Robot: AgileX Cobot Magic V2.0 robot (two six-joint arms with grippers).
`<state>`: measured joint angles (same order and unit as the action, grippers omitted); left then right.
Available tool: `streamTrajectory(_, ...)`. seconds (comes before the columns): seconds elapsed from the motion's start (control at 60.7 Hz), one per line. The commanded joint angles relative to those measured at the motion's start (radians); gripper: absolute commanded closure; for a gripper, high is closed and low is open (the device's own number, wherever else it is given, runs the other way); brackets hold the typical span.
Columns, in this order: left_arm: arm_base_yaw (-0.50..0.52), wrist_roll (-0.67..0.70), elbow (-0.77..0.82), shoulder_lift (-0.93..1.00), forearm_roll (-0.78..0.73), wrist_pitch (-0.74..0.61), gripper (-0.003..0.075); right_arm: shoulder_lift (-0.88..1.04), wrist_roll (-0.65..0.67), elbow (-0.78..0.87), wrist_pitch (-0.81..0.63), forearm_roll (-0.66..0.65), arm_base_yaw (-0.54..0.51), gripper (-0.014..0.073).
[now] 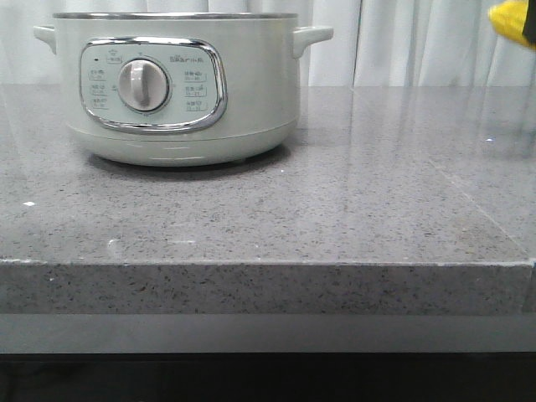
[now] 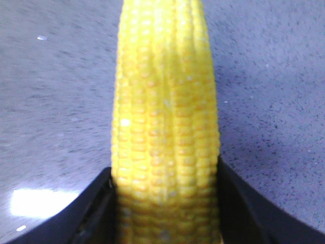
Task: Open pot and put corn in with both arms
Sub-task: 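Grasp the yellow corn cob with the right gripper and lift it, then carry the corn cob with the right gripper over the open pot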
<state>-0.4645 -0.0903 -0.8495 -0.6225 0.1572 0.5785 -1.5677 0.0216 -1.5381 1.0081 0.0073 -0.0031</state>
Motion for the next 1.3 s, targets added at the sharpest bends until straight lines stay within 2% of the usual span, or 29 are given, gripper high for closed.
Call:
streamTrajectory(0.0, -0.005, -0.001, -0.039, 0.006, 0.013, -0.149, 0.0512, 0.117, -0.044, 0.001, -0.039, 0.062, -0.001, 0.0263)
streamTrajectory(0.231, -0.005, -0.001, -0.039, 0.006, 0.013, -0.149, 0.0512, 0.257, -0.082, 0.090, -0.077, 0.142, -0.001, 0.0263)
streamTrajectory(0.412, -0.005, -0.001, -0.039, 0.006, 0.013, -0.149, 0.0512, 0.336, -0.101, 0.159, -0.128, 0.152, 0.036, 0.0263)
streamTrajectory(0.593, -0.005, -0.001, -0.039, 0.006, 0.013, -0.149, 0.0512, 0.356, -0.117, 0.164, -0.184, 0.157, 0.124, 0.0263)
streamTrajectory(0.824, -0.005, -0.001, -0.039, 0.006, 0.013, -0.149, 0.0512, 0.355, -0.142, 0.158, -0.304, 0.177, 0.304, 0.0263)
streamTrajectory(0.94, -0.005, -0.001, -0.039, 0.006, 0.013, -0.149, 0.0512, 0.327, -0.142, 0.119, -0.331, 0.177, 0.378, 0.0263)
streamTrajectory(1.286, -0.005, -0.001, -0.039, 0.006, 0.013, -0.149, 0.0512, 0.088, -0.142, -0.140, -0.270, 0.177, 0.516, 0.0263)
